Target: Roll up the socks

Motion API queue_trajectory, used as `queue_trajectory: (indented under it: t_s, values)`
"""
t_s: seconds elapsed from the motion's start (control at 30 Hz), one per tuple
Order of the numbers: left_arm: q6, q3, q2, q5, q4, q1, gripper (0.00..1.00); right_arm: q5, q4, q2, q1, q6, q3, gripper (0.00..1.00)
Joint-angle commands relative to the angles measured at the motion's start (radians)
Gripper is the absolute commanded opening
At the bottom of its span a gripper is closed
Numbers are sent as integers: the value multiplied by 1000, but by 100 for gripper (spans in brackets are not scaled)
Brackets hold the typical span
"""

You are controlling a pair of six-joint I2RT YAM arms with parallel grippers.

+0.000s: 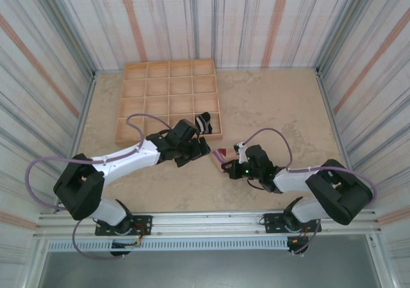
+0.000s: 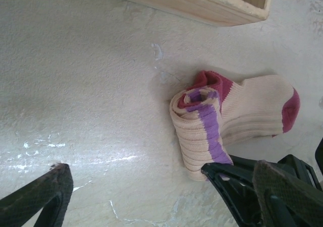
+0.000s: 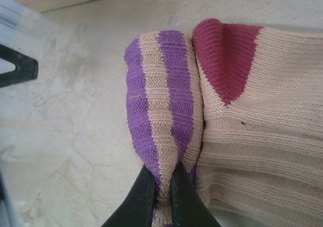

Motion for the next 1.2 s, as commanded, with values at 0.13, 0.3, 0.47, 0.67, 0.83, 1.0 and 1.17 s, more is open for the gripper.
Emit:
queue_trajectory:
  t_s: [0.13, 0.3, 0.47, 0.67, 0.83, 1.0, 1.17]
  values:
    - [20, 23, 9, -48, 7, -35, 88, -122, -61, 41, -107, 189, -75, 0]
    - [25, 32, 18, -59, 10, -47, 88, -162, -126, 42, -168, 270, -78, 0]
    - [25, 45, 41, -56, 16, -63, 87, -173, -174, 36, -225, 342, -95, 0]
    - [19, 56, 68, -52, 43, -79, 86, -155, -232, 33, -249, 411, -102, 0]
    - [32, 80, 113, -36, 64, -91, 84, -124, -293, 35, -255, 451, -89, 0]
    - [81, 71, 153, -8, 177, -106, 78, -102, -350, 42, -260, 495, -81, 0]
    - [122, 72, 212, 25, 267, -113, 69, -109, -383, 84, -273, 494, -59, 0]
